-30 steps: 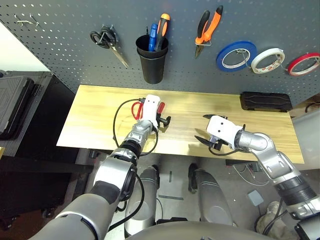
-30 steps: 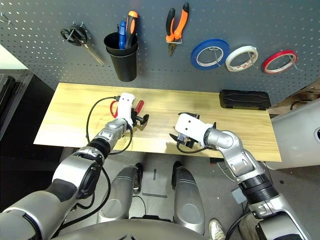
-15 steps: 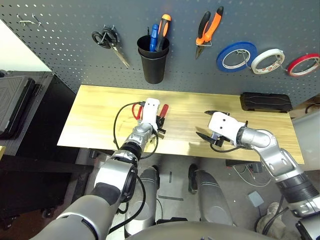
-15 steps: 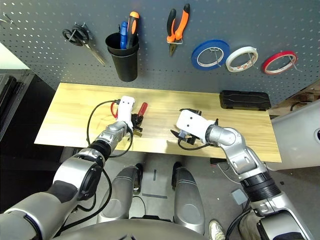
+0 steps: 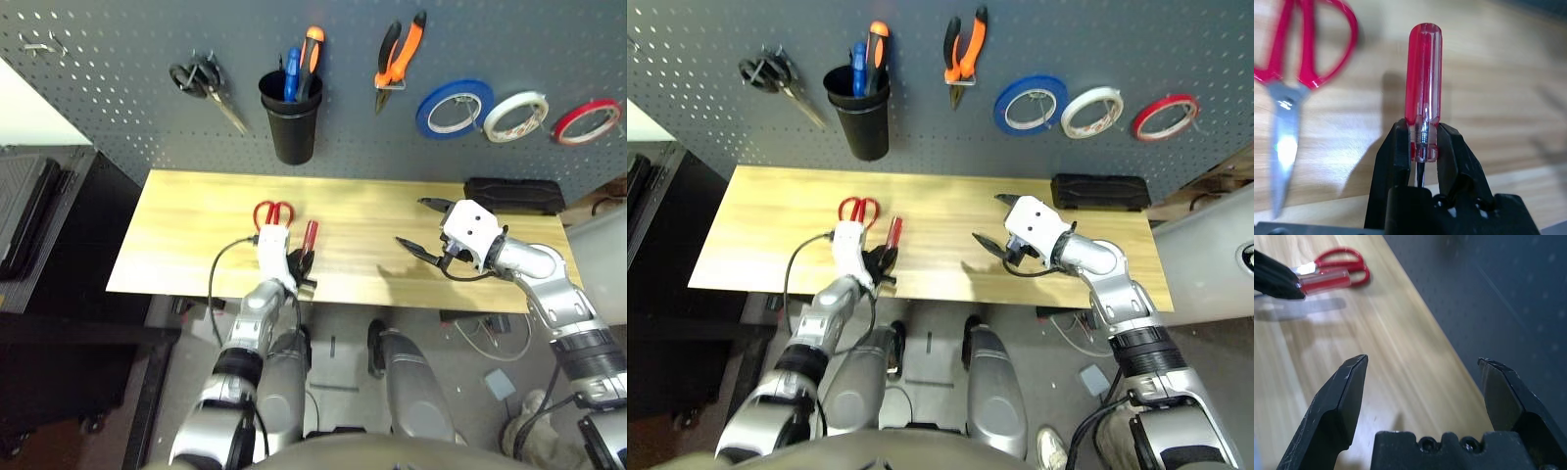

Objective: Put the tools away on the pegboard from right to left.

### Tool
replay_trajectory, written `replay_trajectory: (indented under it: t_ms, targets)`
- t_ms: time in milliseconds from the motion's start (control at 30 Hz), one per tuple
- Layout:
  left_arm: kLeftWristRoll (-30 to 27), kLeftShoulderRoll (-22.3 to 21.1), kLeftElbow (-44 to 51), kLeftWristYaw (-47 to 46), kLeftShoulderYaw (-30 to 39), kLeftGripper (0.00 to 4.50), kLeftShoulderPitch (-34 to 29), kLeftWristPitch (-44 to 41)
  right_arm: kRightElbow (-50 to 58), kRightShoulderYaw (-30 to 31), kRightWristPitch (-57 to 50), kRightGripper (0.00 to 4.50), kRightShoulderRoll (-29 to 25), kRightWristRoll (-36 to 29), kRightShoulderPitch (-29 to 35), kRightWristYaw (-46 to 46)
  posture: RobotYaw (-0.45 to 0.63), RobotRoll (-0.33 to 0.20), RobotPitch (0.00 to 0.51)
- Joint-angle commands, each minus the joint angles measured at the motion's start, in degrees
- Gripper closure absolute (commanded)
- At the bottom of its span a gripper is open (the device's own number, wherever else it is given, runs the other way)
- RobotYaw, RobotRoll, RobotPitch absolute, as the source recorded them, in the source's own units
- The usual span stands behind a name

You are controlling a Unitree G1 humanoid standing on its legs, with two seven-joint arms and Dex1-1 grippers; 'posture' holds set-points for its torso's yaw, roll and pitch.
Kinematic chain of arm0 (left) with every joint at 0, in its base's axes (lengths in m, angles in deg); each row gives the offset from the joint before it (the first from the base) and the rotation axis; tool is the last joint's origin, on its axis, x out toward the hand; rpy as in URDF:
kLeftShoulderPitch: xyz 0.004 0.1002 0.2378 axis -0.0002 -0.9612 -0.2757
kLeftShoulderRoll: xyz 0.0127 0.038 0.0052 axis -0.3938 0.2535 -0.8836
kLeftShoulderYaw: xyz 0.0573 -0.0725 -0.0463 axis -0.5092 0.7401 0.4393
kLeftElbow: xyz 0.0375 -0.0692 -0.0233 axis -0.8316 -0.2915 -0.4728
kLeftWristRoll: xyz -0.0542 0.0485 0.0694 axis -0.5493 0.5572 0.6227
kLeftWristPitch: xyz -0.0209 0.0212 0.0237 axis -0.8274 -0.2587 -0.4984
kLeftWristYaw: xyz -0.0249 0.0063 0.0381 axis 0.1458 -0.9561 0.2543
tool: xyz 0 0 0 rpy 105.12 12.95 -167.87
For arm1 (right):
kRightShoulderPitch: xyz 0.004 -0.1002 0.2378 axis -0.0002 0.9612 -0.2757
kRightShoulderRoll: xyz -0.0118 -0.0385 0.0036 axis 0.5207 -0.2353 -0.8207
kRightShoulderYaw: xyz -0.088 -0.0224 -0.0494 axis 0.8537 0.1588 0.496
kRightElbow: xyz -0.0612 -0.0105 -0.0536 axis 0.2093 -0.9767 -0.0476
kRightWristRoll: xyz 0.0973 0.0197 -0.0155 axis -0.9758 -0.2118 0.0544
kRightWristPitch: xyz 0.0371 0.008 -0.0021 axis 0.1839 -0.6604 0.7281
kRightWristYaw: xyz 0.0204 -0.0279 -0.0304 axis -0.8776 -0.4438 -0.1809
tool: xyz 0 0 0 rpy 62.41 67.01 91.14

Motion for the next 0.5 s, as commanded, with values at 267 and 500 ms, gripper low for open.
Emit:
replay_trajectory:
  t_ms: [267,500]
  targets:
    - [-4.88,3.94,21.62,-4.98,1.14,3.7,-10.39,3.33,-15.59,-0.73,9.46,0.0,0.95,-2.02,-5.9,-6.58,0.32,0.0,0.25]
    - [-8.2,5.67,34.76,-11.96,0.64,3.7,-10.76,1.4,-20.63,-4.23,12.68,0.0,3.24,-7.07,-8.18,-9.45,0.33,0.0,0.245]
